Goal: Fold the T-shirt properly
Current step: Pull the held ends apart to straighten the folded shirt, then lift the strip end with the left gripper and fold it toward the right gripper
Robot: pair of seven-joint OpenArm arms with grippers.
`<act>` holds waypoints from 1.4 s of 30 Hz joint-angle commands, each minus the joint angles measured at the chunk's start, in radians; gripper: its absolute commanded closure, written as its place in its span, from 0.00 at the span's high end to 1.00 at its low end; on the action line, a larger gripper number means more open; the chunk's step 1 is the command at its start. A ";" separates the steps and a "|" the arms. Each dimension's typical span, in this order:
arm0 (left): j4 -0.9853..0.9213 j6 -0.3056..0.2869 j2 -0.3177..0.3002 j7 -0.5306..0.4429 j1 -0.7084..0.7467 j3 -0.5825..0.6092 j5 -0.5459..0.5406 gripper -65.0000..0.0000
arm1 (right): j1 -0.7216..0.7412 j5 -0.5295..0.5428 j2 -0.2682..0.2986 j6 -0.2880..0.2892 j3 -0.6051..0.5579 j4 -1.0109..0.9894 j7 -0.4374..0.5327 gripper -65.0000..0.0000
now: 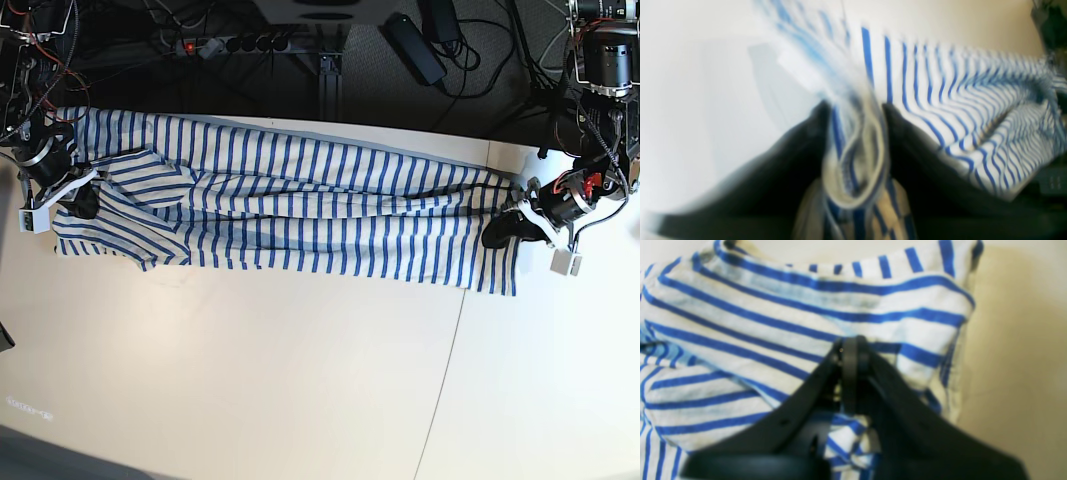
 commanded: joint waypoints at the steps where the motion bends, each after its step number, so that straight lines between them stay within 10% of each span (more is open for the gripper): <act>1: 0.003 -0.009 -0.012 0.014 -0.003 -0.002 0.039 0.01 | 0.005 0.013 0.019 0.075 0.009 0.009 0.004 0.00; 28: 0.003 -0.009 -0.082 -0.132 -0.280 -0.002 0.315 0.00 | 0.005 0.094 0.019 0.075 0.010 0.228 -0.011 0.00; 42: 0.388 -0.009 -0.053 0.138 -0.192 0.136 -0.023 0.00 | 0.005 0.093 0.018 0.075 0.010 0.228 -0.010 0.00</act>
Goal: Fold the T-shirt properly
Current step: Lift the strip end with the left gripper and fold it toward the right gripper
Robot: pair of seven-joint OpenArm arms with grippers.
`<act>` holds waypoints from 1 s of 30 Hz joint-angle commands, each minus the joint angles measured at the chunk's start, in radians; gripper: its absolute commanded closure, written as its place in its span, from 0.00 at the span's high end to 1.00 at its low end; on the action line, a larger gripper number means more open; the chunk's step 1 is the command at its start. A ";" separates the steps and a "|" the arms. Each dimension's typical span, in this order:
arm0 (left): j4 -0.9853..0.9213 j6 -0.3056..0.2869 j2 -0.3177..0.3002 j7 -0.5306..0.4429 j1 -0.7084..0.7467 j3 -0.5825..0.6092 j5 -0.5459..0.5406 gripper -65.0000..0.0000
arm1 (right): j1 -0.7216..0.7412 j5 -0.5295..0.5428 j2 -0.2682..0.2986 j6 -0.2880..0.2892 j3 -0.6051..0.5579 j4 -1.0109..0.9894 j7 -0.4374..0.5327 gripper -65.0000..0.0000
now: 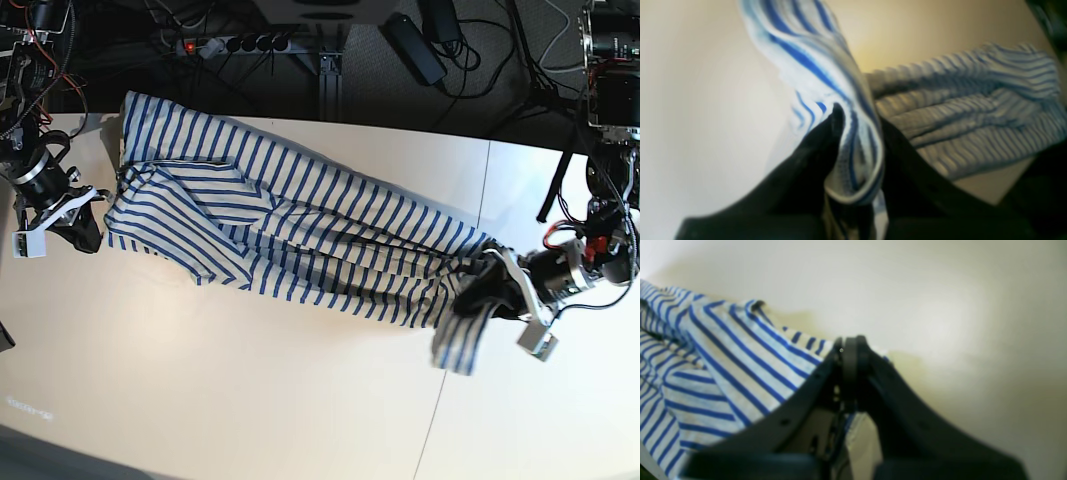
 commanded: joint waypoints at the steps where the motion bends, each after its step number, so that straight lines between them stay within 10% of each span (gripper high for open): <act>1: 0.056 -0.011 0.003 -0.014 -0.012 0.034 -0.025 0.00 | 0.009 0.015 0.019 0.075 0.010 0.016 0.023 0.00; 15: 0.036 -0.011 0.311 -0.094 -0.016 0.324 0.385 0.00 | 0.008 0.000 0.020 0.075 0.010 0.016 0.011 0.00; 22: -0.072 -0.011 0.382 -0.124 -0.021 0.340 0.405 0.00 | 0.009 0.031 0.019 0.075 0.010 0.016 0.011 0.00; 26: -0.072 -0.011 0.383 -0.124 -0.018 0.340 0.410 0.50 | 0.008 0.031 0.019 0.075 0.010 0.016 0.011 0.00; 30: -0.072 -0.011 0.394 -0.123 -0.014 0.340 0.410 0.56 | 0.009 0.031 0.019 0.075 0.010 0.016 0.012 0.00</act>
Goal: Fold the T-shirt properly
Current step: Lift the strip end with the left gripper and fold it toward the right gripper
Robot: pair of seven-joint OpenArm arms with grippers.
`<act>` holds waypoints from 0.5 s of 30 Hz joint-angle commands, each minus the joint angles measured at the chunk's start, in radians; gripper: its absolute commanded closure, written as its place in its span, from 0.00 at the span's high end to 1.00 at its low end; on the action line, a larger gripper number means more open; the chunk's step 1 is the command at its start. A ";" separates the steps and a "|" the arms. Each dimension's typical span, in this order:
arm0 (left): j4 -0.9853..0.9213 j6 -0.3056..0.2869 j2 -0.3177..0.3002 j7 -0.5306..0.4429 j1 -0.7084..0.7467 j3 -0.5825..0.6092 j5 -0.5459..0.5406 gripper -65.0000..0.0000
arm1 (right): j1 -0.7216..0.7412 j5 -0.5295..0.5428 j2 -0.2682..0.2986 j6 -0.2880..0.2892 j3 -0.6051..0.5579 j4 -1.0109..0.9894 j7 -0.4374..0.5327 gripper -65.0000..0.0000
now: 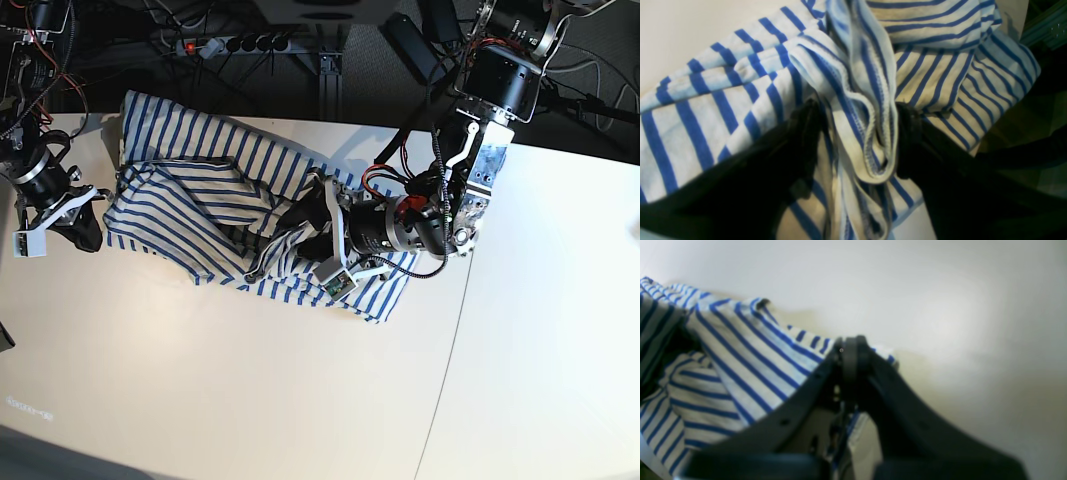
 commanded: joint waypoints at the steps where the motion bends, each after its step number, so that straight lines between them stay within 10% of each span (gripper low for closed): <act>1: 0.016 -0.009 0.015 -0.024 -0.018 0.000 -0.019 0.56 | 0.011 0.015 0.019 0.075 0.009 0.016 0.024 0.00; 15: 0.089 -0.009 0.028 0.079 -0.024 0.000 -0.245 0.56 | 0.012 0.014 0.019 0.075 0.009 0.016 0.027 0.00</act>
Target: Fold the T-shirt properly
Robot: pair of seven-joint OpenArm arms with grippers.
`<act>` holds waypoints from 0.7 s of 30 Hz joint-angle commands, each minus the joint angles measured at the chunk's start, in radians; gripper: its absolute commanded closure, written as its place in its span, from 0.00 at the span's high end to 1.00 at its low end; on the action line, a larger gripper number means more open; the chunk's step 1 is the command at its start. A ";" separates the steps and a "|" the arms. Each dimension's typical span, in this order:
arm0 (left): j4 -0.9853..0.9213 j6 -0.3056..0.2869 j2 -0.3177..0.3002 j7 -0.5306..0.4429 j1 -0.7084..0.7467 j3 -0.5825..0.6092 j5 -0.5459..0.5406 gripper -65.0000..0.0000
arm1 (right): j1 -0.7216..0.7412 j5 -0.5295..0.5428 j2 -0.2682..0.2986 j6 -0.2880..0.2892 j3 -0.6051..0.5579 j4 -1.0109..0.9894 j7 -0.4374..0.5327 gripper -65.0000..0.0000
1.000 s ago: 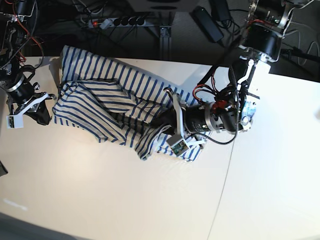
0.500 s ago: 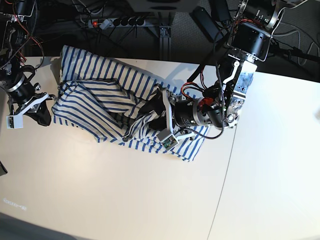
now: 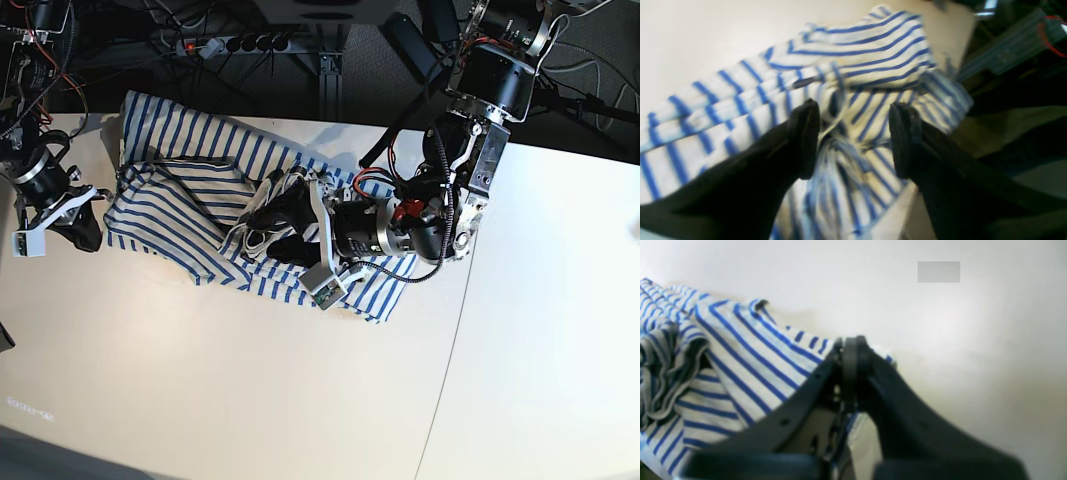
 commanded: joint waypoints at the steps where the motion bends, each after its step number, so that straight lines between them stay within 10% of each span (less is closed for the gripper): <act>1: 0.019 -0.009 0.005 -0.013 -0.022 -0.001 -0.025 0.56 | 0.013 0.014 0.019 0.075 0.009 0.016 0.027 0.00; 5: 0.019 -0.009 0.002 -0.013 -0.022 -0.010 0.029 0.50 | 0.012 -0.005 0.019 0.075 0.010 0.016 0.027 0.00; 10: 0.019 -0.009 -0.029 -0.013 -0.022 -0.073 0.078 0.10 | 0.011 -0.002 0.019 0.071 0.103 0.016 0.024 0.00; 16: 0.019 -0.009 -0.103 -0.013 -0.021 -0.171 0.020 0.06 | -0.012 0.139 0.024 0.071 0.293 0.014 -0.117 0.00; 21: 0.019 -0.009 -0.140 -0.013 -0.022 -0.200 -0.001 0.06 | -0.137 0.227 0.042 0.071 0.300 0.010 -0.130 0.58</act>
